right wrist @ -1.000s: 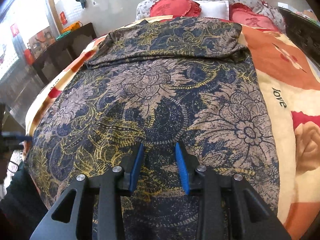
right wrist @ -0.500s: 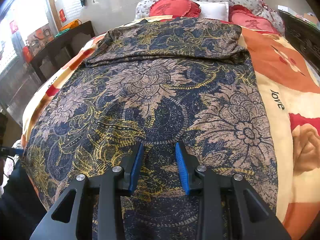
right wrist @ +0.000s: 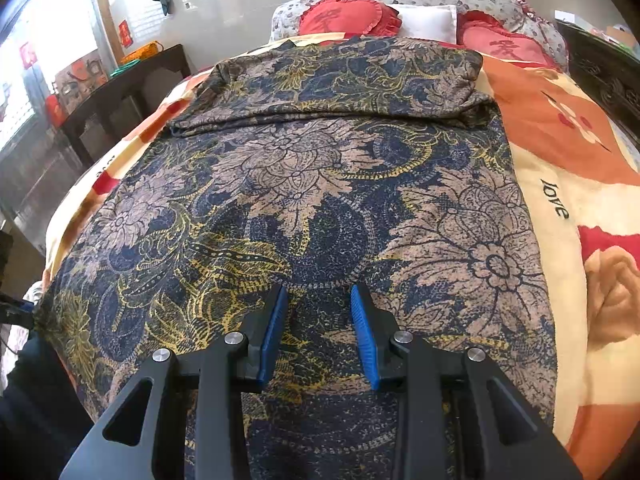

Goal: Fold small clothes

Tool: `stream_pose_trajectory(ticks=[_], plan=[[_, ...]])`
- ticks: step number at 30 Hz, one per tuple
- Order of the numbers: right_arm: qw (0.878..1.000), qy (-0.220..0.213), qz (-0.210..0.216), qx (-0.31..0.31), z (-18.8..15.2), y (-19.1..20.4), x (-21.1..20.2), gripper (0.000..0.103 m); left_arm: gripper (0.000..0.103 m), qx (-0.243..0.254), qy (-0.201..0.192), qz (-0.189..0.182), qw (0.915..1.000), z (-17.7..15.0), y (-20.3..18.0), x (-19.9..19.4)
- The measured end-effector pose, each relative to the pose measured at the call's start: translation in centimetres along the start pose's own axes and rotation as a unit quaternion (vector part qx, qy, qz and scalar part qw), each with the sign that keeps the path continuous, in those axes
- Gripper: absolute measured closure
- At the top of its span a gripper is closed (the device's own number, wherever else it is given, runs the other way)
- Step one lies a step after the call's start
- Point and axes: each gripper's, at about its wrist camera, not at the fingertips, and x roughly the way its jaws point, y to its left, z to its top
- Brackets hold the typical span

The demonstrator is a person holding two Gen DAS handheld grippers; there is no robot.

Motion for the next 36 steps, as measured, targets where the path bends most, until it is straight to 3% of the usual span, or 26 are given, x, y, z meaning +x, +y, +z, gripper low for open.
stream_pose_trajectory(ticks=[3,9,11,13,15,18,24,29,36], plan=[[1.0,0.0,-0.001,0.0,0.0,0.1,0.0,0.056,0.068,-0.008,0.001,0.023,0.9997,1.0,0.7,1.0],[1.0,0.005,0.004,0.004,0.2,-0.1,-0.1,0.056,0.069,-0.033,-0.001,0.019,0.9993,2.2,1.7,1.5],[1.0,0.012,0.018,0.015,0.7,-0.5,-0.7,0.056,0.075,-0.035,-0.001,0.025,0.9991,2.1,2.0,1.5],[0.999,-0.003,0.027,0.042,1.0,-1.5,-2.5,0.056,0.091,-0.038,-0.003,0.038,0.9985,1.9,2.2,1.5],[0.997,-0.036,0.024,0.061,0.7,-2.7,-5.5,0.056,0.095,-0.044,-0.005,0.041,0.9982,1.7,2.4,1.4],[0.997,-0.054,-0.013,0.055,-0.8,-4.1,-9.8,0.056,0.098,-0.032,-0.01,0.06,0.9976,1.3,1.7,1.0],[0.994,-0.031,-0.052,0.087,-6.2,-6.8,-14.0,0.056,0.098,0.011,-0.021,0.099,0.9948,0.6,-0.2,0.1],[0.99,-0.02,-0.035,0.133,-9.5,-7.9,-13.2,0.056,0.099,0.008,-0.046,0.1,0.9939,1.0,-0.5,-1.1],[0.991,-0.002,-0.015,0.136,-10.9,-8.8,-10.9,0.056,0.099,0.017,-0.045,0.102,0.9936,0.6,-1.4,-0.7]])
